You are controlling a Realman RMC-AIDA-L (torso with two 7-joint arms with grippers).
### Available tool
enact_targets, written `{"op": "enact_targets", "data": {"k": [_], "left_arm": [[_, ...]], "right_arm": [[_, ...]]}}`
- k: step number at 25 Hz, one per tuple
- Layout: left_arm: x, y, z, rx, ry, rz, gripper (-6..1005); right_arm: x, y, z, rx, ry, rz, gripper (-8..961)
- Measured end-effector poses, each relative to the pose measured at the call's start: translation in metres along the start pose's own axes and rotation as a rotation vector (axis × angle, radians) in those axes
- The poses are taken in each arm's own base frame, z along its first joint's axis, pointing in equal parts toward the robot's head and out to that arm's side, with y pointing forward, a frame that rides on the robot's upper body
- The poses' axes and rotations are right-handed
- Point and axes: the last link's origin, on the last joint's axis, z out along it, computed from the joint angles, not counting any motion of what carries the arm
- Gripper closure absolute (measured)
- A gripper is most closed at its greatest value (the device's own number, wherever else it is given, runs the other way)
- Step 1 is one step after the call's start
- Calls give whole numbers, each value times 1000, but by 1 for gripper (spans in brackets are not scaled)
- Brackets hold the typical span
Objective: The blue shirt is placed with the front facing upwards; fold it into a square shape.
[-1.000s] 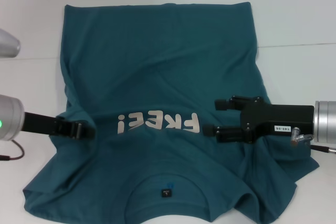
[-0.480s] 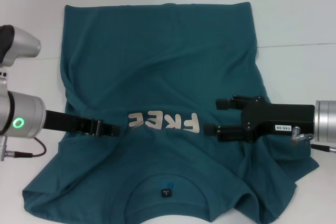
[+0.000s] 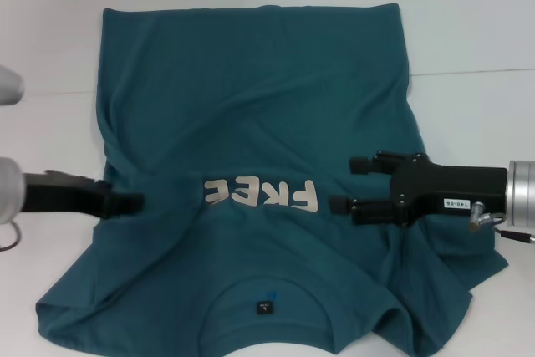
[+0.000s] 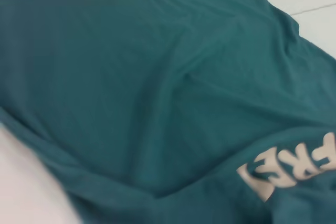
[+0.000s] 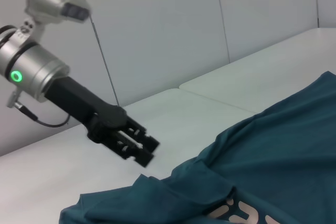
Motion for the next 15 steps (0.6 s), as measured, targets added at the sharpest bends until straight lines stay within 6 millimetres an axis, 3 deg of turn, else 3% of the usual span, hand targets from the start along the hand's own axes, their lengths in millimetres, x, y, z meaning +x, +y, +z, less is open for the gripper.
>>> {"op": "enact_targets", "data": {"k": [8, 15], "left_arm": [[-29, -15, 1, 47, -117, -8, 403], [-34, -18, 9, 49, -131, -28, 404]], "right_arm": [[-2, 0, 2, -3, 0, -3, 37], [-4, 0, 3, -9, 3, -3, 37]]}}
